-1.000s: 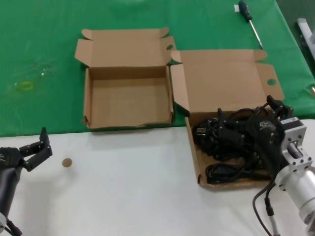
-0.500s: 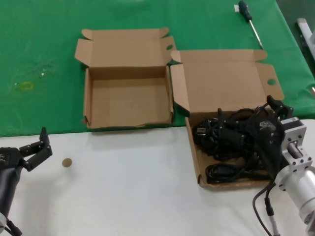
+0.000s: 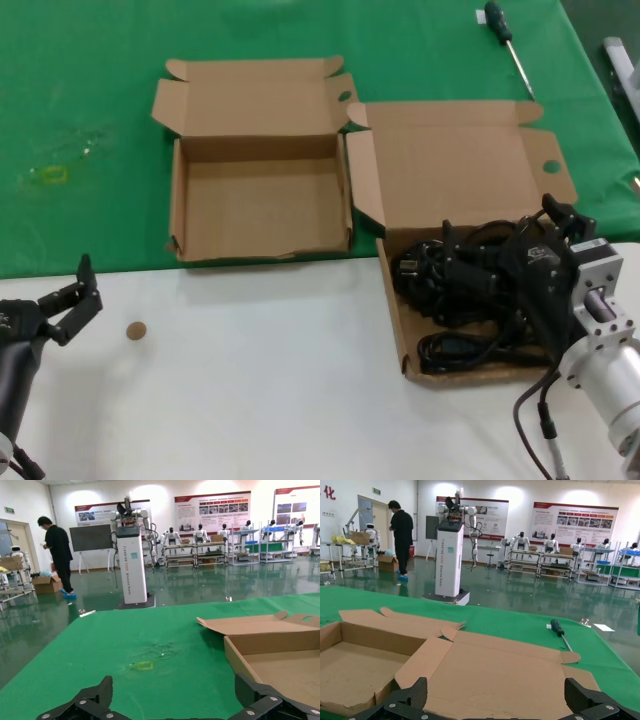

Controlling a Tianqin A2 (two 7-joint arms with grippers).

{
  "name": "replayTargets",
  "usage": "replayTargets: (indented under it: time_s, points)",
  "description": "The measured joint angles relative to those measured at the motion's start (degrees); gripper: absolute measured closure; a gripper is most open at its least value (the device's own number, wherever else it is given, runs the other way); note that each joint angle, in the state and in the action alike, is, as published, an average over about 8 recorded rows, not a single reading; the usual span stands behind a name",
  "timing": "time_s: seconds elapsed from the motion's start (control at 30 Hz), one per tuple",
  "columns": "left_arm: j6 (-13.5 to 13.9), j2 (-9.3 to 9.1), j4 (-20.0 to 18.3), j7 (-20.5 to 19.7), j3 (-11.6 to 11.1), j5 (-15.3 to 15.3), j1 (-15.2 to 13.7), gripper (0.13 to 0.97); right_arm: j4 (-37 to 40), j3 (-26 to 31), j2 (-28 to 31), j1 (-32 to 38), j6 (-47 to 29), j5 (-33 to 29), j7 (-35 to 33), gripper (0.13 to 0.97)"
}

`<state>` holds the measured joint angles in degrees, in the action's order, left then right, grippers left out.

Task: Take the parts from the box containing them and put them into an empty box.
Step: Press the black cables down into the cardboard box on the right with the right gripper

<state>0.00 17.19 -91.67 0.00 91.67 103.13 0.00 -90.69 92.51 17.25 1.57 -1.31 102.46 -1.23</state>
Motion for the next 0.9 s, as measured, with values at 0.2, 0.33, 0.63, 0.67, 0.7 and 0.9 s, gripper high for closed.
replayTargets:
  time_s: [0.2,0.33,0.63,0.67,0.7,0.9]
  points:
    - [0.0,0.0,0.0,0.0,0.0,0.0,0.0,0.247,-0.1,-0.1,0.2,-0.1,-0.3,0.2,0.1,0.129]
    - [0.0,0.0,0.0,0.0,0.0,0.0,0.0,0.33,0.0,0.1,0.8,-0.3,-0.8,0.3,0.4,0.129]
    - [0.0,0.0,0.0,0.0,0.0,0.0,0.0,0.524,-0.3,0.2,3.3,-0.5,-4.6,0.7,-0.2,0.129]
    - [0.0,0.0,0.0,0.0,0.0,0.0,0.0,0.552,-0.3,-0.1,3.5,-0.5,-5.4,0.8,-0.5,0.129]
    - [0.0,0.0,0.0,0.0,0.0,0.0,0.0,0.58,-0.3,-0.3,3.8,-0.5,-6.1,1.0,-0.9,0.129]
    - [0.0,0.0,0.0,0.0,0.0,0.0,0.0,0.702,0.4,-2.5,5.5,0.2,-11.3,2.0,-4.4,0.129]
